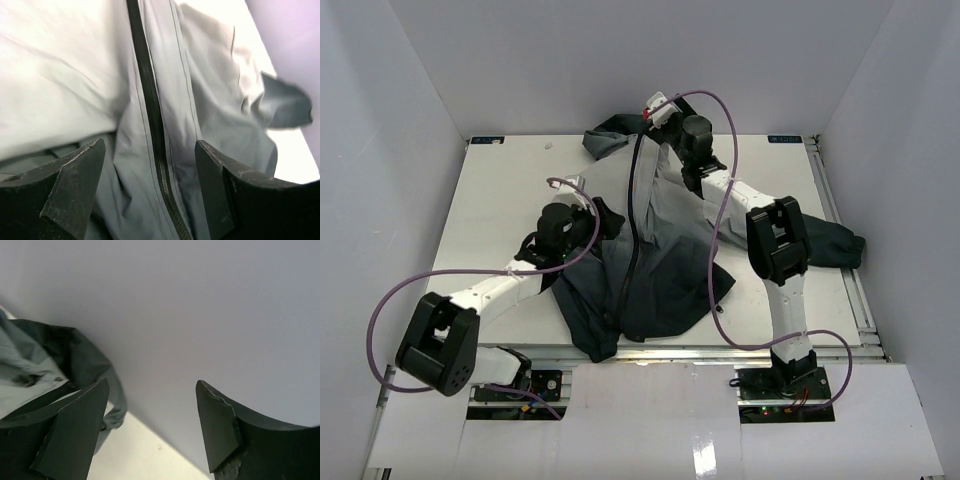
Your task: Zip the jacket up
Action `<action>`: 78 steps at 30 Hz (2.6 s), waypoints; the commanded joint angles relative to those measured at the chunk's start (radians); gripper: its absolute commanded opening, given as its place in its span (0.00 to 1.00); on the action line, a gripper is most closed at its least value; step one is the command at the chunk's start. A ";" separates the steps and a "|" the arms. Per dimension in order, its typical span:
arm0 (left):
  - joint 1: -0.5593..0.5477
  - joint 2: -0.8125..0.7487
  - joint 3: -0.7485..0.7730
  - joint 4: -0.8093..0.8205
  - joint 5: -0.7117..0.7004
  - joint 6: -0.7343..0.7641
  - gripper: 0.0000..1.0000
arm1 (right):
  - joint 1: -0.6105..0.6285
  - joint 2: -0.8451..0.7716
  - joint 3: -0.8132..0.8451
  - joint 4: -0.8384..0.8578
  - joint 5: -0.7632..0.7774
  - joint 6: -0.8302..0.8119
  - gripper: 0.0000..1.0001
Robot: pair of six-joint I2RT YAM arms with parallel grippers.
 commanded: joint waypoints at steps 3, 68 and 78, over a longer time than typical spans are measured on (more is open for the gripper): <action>0.121 -0.057 0.000 -0.124 -0.113 -0.072 0.80 | 0.009 -0.311 -0.145 -0.207 -0.057 0.369 0.76; 0.028 -0.437 -0.006 -0.325 0.075 0.053 0.98 | 0.160 -1.055 -0.760 -0.806 0.042 0.966 0.90; -0.180 -0.530 -0.116 -0.201 0.018 0.111 0.98 | 0.189 -1.229 -0.899 -0.750 0.074 0.985 0.90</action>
